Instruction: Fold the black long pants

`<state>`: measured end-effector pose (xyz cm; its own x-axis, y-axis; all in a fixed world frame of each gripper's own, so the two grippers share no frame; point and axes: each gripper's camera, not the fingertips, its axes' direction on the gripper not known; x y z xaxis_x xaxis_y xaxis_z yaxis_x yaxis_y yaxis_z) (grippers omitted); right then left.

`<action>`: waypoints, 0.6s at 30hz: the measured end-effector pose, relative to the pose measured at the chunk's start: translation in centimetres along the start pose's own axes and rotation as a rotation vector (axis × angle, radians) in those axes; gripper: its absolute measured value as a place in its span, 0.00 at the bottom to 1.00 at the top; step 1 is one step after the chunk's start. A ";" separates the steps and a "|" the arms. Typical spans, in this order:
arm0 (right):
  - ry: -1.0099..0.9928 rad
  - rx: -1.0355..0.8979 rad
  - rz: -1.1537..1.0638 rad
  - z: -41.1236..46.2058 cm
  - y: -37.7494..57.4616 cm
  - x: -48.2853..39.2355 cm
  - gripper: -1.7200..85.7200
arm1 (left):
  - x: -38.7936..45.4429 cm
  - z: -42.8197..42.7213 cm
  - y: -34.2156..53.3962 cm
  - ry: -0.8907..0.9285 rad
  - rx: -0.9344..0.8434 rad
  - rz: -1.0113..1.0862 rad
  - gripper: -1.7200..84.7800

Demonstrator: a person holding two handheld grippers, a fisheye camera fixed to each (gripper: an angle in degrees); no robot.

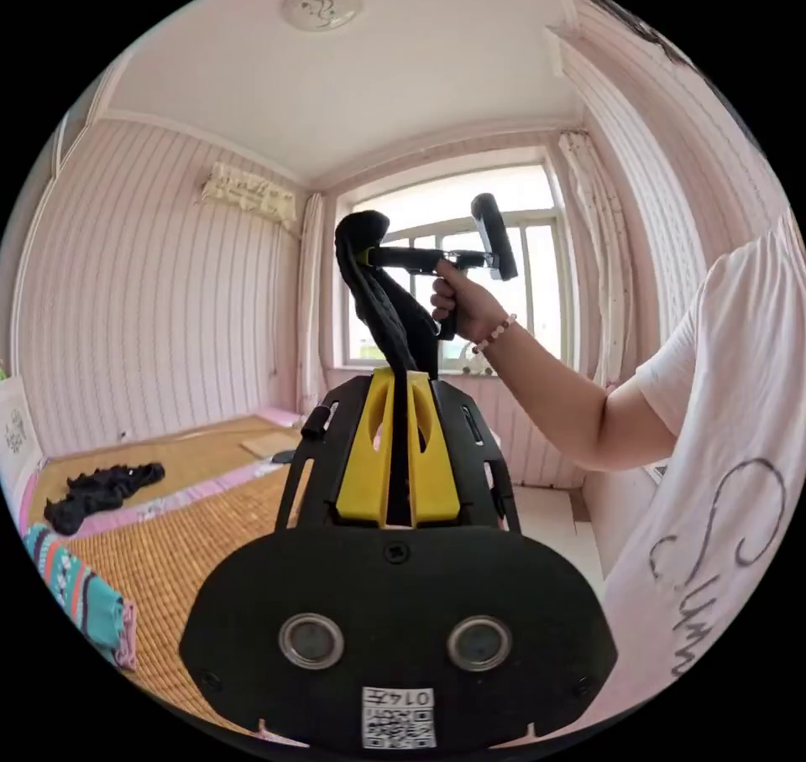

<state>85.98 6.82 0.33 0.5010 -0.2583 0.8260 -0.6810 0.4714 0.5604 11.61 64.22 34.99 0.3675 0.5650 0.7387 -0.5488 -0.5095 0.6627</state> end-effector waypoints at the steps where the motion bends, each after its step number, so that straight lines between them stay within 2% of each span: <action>1: -0.041 -0.157 0.060 5.1 2.3 -0.1 0.02 | -0.4 0.2 1.6 -0.037 -0.064 -0.016 0.01; 3: -0.138 -0.339 0.147 12.0 6.6 -1.3 0.01 | -1.8 0.7 8.9 -0.157 -0.266 -0.058 0.01; 5: -0.245 -0.504 0.202 18.5 11.1 -4.4 0.01 | -3.3 0.5 14.5 -0.211 -0.385 -0.164 0.01; 8: -0.269 -0.652 0.066 23.7 12.4 -9.6 0.01 | -6.2 -2.2 20.9 -0.244 -0.424 -0.388 0.01; 13: -0.469 -0.557 -0.079 29.1 5.4 -16.4 0.02 | -10.9 -10.8 21.5 -0.438 -0.321 -0.427 0.02; 15: -0.529 -0.539 -0.146 32.0 1.9 -20.2 0.04 | -14.5 -16.0 21.2 -0.586 -0.259 -0.492 0.02; 18: -0.586 -0.559 -0.161 37.1 -1.2 -26.4 0.13 | -19.0 -21.3 23.3 -0.788 -0.290 -0.528 0.06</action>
<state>53.75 -18.20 -19.97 0.1047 -0.6839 0.7220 -0.1809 0.7007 0.6901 -24.17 55.48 33.80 0.9544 0.0271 0.2974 -0.2945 -0.0784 0.9524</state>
